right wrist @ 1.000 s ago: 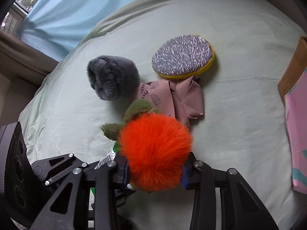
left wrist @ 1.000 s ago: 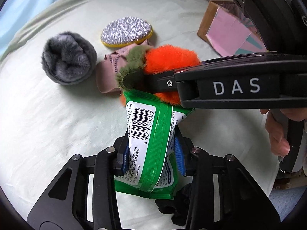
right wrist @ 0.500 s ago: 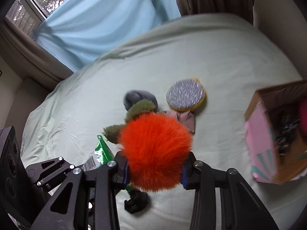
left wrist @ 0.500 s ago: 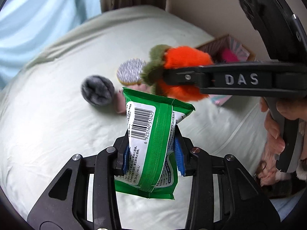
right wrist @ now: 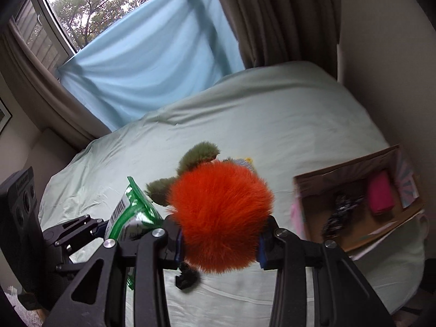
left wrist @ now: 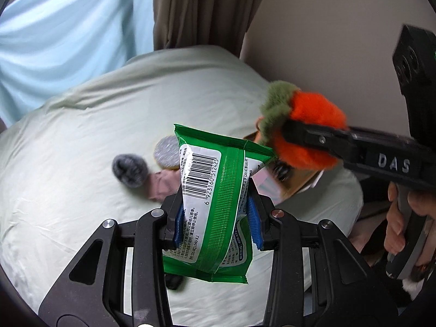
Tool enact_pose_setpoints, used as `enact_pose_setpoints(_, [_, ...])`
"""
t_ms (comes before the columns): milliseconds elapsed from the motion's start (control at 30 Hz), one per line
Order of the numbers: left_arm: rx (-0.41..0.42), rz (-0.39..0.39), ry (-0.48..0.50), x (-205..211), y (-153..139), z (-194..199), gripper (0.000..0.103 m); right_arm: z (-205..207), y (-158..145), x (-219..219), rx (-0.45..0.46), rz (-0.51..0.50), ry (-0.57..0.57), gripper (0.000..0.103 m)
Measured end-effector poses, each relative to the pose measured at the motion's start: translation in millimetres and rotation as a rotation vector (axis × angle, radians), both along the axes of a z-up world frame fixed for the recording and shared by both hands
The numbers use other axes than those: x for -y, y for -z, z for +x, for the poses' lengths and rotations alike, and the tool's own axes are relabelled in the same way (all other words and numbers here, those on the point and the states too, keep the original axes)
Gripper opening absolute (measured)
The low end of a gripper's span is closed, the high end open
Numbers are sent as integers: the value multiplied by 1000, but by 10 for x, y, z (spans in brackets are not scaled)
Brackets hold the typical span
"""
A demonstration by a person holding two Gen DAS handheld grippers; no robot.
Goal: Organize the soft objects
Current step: 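Carry the wipe pack and orange pompom with both tools over the box, then open both tools to drop the wipe pack and pompom into the box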
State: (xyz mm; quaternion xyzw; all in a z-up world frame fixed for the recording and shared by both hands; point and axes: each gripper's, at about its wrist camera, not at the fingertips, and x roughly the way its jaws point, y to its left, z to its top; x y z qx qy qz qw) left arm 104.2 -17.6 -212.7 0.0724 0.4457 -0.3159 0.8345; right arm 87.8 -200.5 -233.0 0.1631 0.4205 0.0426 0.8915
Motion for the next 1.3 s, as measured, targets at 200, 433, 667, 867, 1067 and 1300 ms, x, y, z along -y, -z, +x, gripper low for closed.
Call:
enact_pose_setpoints(200, [-9,-14,-14,822,-101,10,34,-92,-88,667,-16,-37,-1,36])
enact_pose_setpoints(433, [-83,-25,-30,1857,108,158,34,-32,88,1647,-75,-59,28,36])
enact_pose_setpoints(667, [-169,8,-43,2577,539,334,34,164,427,2411,-161,-81,50,36])
enact_pose_setpoints(867, [-255,79,-111,2864,1029,475,34,486,828,2707,-247,-82,24,36])
enact_pose_setpoints(1067, [-366,143,-171,3005,1574,654,34,809,1282,2813,-354,-63,-27,36])
enact_pose_setpoints(1300, [-453,241,-167,3069,2038,644,34,1041,1787,2779,-508,-1,-57,36])
